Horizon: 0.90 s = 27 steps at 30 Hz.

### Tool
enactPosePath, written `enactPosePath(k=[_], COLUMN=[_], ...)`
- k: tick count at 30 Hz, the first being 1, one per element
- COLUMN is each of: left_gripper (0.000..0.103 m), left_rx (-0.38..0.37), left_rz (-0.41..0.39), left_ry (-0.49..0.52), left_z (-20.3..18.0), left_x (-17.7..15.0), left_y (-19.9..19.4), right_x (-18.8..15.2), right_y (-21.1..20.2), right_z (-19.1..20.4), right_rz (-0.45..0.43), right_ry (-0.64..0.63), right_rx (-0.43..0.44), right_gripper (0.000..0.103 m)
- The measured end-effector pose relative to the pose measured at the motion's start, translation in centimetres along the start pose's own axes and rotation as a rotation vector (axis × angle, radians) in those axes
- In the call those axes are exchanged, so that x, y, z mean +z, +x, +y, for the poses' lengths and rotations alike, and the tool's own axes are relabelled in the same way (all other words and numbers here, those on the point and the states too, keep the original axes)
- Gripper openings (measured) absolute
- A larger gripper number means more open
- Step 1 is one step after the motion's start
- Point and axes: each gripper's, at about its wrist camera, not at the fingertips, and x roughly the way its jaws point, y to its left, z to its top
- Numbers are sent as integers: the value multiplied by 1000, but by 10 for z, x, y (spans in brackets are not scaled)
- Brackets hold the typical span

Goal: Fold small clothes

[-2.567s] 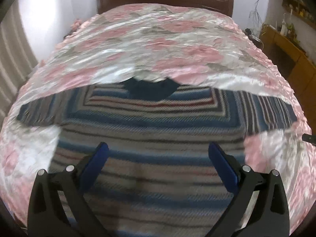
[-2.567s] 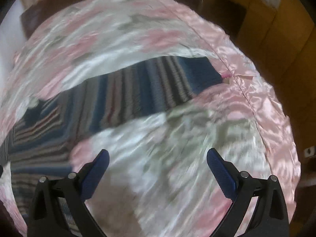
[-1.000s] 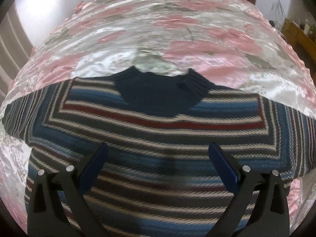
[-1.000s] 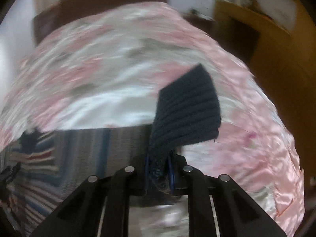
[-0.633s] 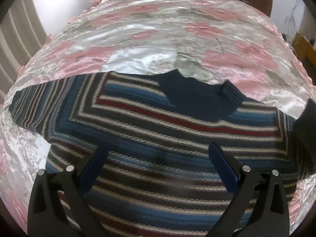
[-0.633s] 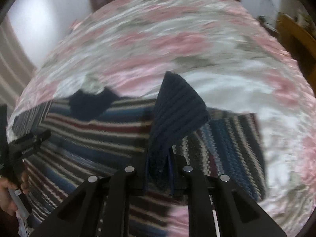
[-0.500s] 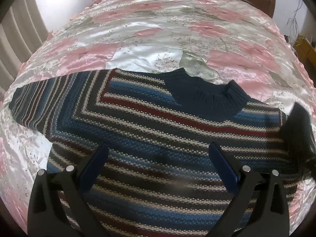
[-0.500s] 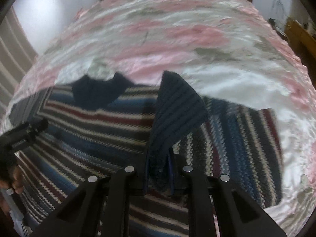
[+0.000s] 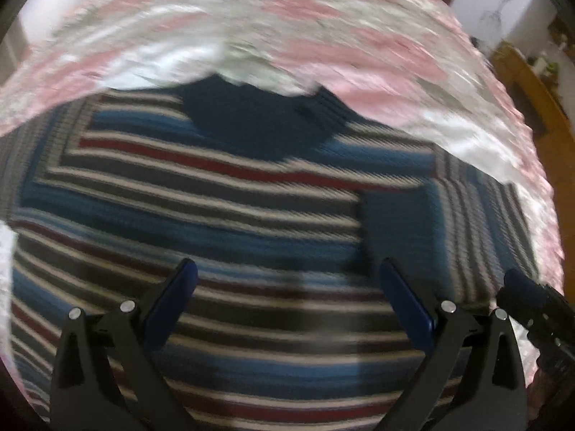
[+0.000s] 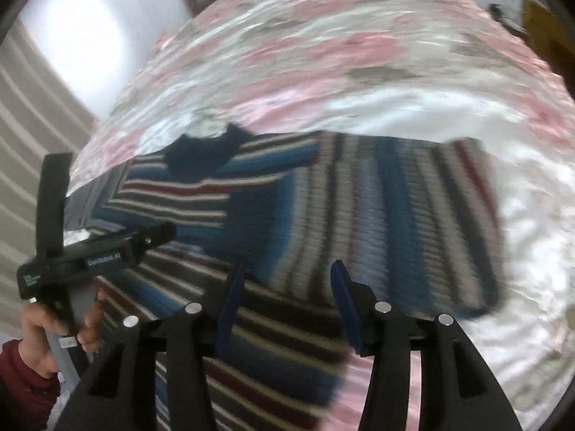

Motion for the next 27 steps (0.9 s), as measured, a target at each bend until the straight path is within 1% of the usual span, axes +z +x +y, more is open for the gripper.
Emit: enactPosePath(k=[2,3,7,9,10,11,12,13,15,16,17,18,19,21,24,27], left_gripper=[100,100,99,98,95,83,65,59,29,22,13,10,9,8,7,7], left_rx=[-33,-47,-99,-113,-109,-99,-85,-75,-80,-63,-68,-101,-129,-148,-140,-117], left_rz=[36,50,134,150,144,138,128,113,90,73,53,28,6,-48,-151,-220], left_ry=[7,8,-34,-63,-77,-82,-82,-81,-83,-89,-105,-125,-135,-138,-142,-148], left_z=[-18,-25,-46,-51,-54,-56,-59,-61,-64,-64,-61,-56,-52,-45,-27,-2], left_x=[-4,-5,-5,-4,-4,-3,-3,-2,0,2,3,4,6,7,13,20], left_y=[11,16,46,56,59,61,60,60,57,54,50,45,39,26,1,-19], right_x=[-7,-8,-23,-30,-34,-36,-40,-42,-44,-45,-44,-43,-43,-41,-39,-35], right_y=[-14,-18,-31,-31,-32,-34,-35,-37,-38,-38,-39,-39,-40,-41,-41,-36], right_z=[-18,-24,-52,-56,-59,-61,-64,-66,-69,-70,-72,-73,-74,-76,-80,-79], right_rz=[-16,-18,-19,-22,-24,-25,-29,-33,-41,-45,-50,-54,-59,-65,-67,-56], right_ry=[2,11,53,43,38,35,35,38,47,55,66,71,78,93,123,135], right_rx=[-60,-75,-86,-109,-120,-123,-122,-120,-119,-119,-112,-107,-105,-101,-76,-49], right_gripper=[50,50,51,51,51,51,51,51,51,51,51,51,51,51,51,52])
